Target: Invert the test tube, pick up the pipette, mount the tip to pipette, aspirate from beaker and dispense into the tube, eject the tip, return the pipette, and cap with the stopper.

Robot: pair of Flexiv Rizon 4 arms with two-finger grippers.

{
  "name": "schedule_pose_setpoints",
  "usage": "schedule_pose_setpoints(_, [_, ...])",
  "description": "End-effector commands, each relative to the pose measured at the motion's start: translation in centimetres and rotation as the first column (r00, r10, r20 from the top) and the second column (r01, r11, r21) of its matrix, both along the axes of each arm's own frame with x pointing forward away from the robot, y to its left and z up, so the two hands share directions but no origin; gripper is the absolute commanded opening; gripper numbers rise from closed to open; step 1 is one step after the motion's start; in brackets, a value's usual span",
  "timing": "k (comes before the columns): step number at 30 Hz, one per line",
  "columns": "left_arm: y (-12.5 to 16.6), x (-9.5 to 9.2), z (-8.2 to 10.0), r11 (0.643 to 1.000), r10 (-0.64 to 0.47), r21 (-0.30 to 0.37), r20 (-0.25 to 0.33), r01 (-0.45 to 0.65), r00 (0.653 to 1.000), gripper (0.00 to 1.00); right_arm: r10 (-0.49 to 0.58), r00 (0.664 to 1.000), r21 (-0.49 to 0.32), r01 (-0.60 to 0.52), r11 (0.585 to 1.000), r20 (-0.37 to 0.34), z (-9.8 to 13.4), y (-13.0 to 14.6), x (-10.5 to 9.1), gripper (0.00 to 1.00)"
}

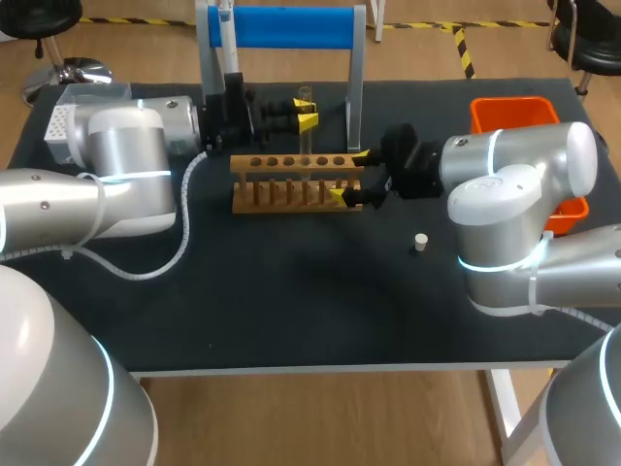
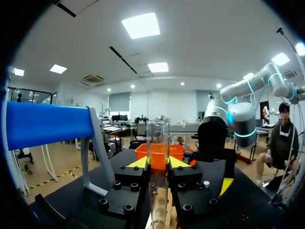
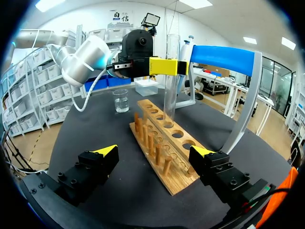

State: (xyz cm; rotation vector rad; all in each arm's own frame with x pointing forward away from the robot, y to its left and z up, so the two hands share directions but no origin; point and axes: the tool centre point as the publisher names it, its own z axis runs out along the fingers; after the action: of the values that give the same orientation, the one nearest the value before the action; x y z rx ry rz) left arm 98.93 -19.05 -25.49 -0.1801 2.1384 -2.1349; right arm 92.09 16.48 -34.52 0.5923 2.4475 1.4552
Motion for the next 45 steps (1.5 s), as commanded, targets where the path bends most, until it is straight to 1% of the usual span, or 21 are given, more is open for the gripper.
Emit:
schedule_pose_setpoints(1, [-0.1, 0.2, -0.4, 1.000, -0.005, 0.001, -0.003, 0.005, 1.000, 0.00, -0.001, 1.000, 0.000, 0.001, 1.000, 0.000, 0.0, 0.0, -0.1, 1.00])
schedule_pose_setpoints(15, [0.0, 0.3, -1.1, 1.000, -0.014, 0.010, -0.014, 0.014, 1.000, 0.00, -0.001, 1.000, 0.000, 0.001, 1.000, 0.000, 0.0, 0.0, -0.1, 1.00])
schedule_pose_setpoints(25, [0.1, 0.5, -1.7, 1.000, -0.005, -0.002, -0.025, 0.005, 1.000, 0.00, -0.001, 1.000, 0.000, 0.001, 1.000, 0.000, 0.0, 0.0, -0.1, 1.00])
schedule_pose_setpoints(45, [0.1, 0.8, -2.9, 1.000, 0.001, 0.004, -0.049, -0.001, 0.999, 0.00, -0.001, 1.000, 0.000, 0.001, 1.000, 0.000, 0.0, 0.0, -0.1, 1.00])
